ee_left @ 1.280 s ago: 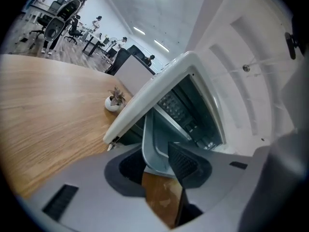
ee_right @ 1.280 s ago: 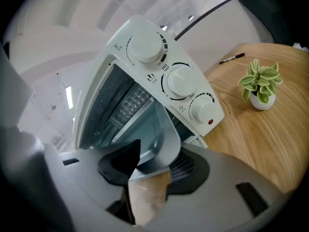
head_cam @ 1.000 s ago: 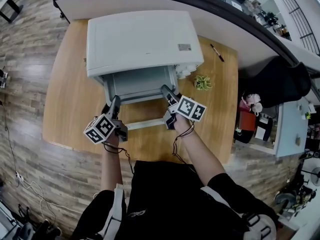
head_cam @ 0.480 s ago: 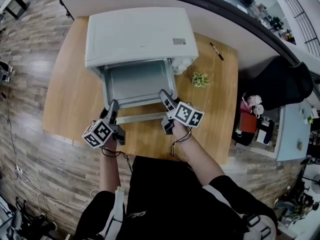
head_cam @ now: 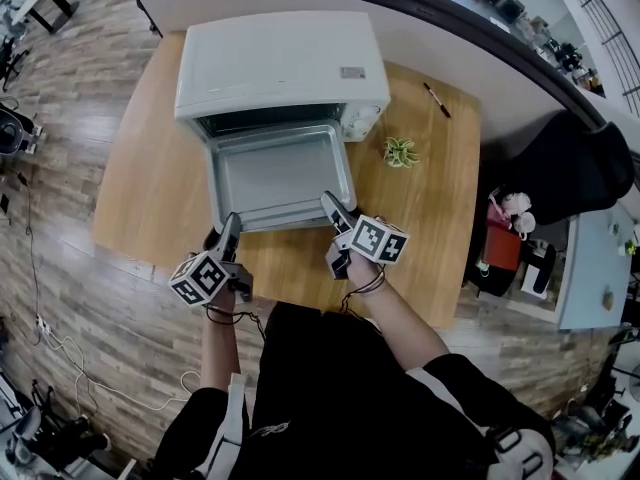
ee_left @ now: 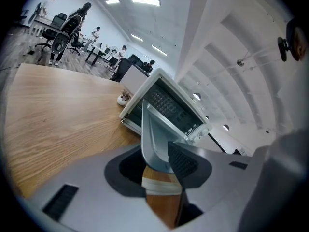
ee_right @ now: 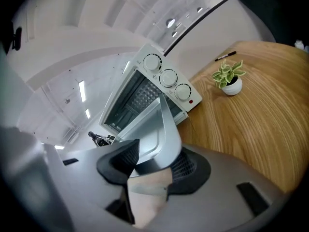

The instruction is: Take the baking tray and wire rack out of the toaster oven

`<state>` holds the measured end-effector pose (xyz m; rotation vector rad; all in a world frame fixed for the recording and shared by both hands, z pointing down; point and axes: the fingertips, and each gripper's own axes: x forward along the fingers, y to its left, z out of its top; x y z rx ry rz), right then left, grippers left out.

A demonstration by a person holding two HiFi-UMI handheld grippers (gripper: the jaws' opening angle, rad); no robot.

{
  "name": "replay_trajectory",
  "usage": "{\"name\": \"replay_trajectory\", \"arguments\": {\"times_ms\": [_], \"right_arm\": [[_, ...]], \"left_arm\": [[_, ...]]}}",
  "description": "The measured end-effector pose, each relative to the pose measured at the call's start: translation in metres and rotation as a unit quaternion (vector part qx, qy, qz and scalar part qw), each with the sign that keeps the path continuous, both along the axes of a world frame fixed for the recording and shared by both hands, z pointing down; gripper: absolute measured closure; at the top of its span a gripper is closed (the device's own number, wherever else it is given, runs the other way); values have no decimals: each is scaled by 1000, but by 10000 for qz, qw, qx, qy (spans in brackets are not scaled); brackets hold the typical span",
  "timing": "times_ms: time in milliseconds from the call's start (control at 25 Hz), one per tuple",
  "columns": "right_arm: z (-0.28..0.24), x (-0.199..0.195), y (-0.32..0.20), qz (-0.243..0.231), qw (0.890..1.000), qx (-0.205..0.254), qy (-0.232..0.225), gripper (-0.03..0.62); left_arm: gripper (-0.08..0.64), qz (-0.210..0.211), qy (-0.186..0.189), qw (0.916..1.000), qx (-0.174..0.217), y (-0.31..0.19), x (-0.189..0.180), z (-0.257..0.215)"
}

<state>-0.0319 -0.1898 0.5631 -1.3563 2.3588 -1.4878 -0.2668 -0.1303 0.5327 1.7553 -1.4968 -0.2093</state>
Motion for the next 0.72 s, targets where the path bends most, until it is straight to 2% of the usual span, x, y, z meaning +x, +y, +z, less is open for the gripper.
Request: {"name": "replay_trajectory", "arguments": {"times_ms": [120,360,560,720], "right_arm": [[-7,7,9,-67,10000,72,5,403],[-13,55,43,71,9998,175,5,402],[-11,107,70,213,9996,181,69,403],[-3,157,97,508,9986,122,64,402]], "left_arm": [[413,11,-33,10000,13,10,9,-6],[411,108,26,9999,-19,41,55,-7],[411,332,63,9994,-96,59,106,-2],[411,624,39,9979,-168,71,153,6]]}}
